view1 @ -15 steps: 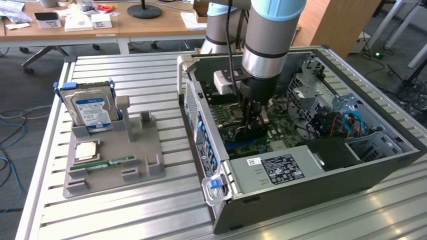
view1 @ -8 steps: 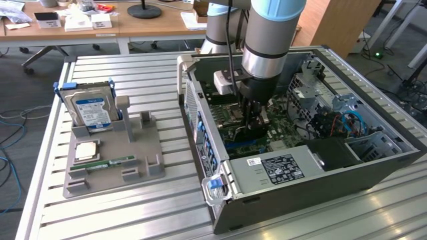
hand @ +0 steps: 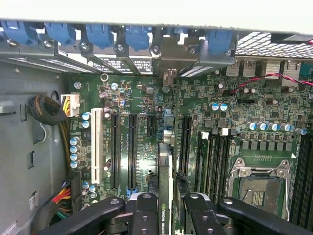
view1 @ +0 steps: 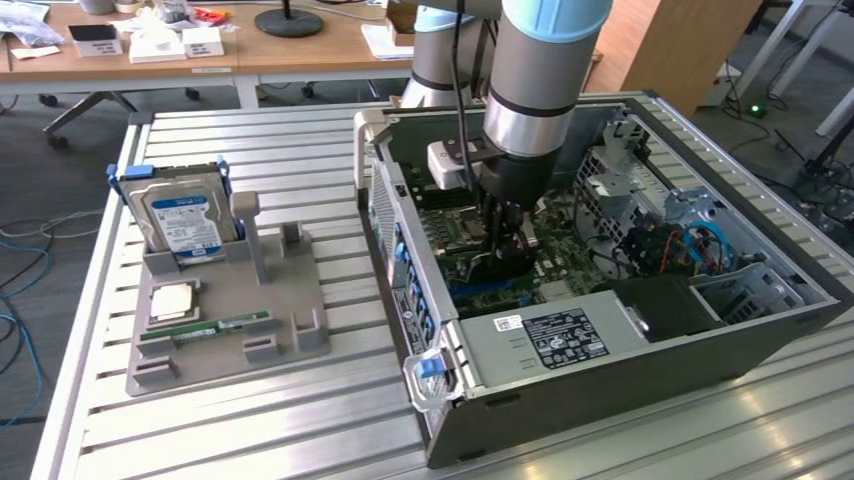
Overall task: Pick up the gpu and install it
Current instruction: 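Insert the gpu into the slot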
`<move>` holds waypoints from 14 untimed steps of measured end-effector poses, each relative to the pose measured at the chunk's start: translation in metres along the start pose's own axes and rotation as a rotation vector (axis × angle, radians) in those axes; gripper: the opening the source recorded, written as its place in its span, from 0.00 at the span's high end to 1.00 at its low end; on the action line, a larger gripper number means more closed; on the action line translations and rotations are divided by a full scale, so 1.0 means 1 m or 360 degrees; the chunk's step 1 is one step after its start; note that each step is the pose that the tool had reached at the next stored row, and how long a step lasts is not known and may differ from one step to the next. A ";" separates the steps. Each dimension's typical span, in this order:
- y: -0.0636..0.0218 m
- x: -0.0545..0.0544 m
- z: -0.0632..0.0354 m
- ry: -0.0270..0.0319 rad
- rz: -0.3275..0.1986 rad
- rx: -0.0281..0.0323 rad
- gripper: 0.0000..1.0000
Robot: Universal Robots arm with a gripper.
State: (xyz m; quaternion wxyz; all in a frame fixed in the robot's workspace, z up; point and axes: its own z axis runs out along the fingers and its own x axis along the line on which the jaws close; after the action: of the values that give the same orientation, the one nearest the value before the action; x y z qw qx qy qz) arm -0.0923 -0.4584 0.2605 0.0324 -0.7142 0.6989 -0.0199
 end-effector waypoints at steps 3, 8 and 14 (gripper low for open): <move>0.0000 0.000 0.0012 -0.00047 0.0000 0.00022 0.74; 0.0000 0.000 0.0001 -0.00002 0.0000 0.00002 0.56; 0.0000 0.000 0.0000 -0.00001 0.0000 0.00001 0.33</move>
State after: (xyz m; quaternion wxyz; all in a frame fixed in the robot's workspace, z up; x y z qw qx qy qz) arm -0.0923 -0.4584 0.2605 0.0325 -0.7142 0.6989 -0.0200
